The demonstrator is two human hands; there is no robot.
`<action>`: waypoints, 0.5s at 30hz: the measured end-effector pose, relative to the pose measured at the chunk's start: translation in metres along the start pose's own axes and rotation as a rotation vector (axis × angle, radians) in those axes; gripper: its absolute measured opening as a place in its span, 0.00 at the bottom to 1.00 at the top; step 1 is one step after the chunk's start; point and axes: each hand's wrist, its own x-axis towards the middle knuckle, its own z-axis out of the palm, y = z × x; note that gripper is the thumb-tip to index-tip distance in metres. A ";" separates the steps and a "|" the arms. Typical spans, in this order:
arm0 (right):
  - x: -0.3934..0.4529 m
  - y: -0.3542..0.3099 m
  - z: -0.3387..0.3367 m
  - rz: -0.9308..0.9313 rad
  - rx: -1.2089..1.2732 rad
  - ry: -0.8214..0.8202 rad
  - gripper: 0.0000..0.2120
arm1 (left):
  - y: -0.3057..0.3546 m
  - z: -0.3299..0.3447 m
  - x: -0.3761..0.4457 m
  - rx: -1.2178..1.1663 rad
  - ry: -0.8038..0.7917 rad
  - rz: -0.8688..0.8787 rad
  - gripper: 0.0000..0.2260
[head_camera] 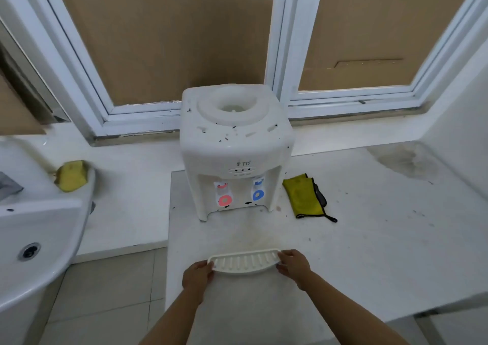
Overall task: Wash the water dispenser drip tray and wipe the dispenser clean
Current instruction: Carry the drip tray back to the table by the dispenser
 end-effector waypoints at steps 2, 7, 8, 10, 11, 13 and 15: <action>0.009 -0.002 0.001 0.004 -0.027 -0.042 0.05 | 0.002 0.001 0.000 0.058 0.059 0.029 0.10; 0.026 -0.008 0.002 0.024 -0.080 -0.093 0.03 | -0.005 0.002 0.001 0.125 0.148 0.038 0.11; 0.029 -0.009 0.001 0.027 -0.096 -0.106 0.03 | -0.006 0.004 0.001 0.122 0.159 0.034 0.11; 0.034 -0.009 -0.003 0.029 -0.137 -0.128 0.04 | -0.006 0.007 0.000 0.134 0.185 0.035 0.11; 0.037 -0.010 -0.004 0.021 -0.179 -0.129 0.05 | -0.005 0.010 -0.001 0.154 0.204 0.041 0.11; 0.043 -0.015 -0.007 -0.013 -0.278 -0.093 0.10 | -0.001 0.017 -0.004 0.189 0.273 0.066 0.11; 0.049 -0.024 -0.013 -0.032 -0.303 -0.045 0.11 | 0.008 0.029 -0.007 0.215 0.366 0.111 0.11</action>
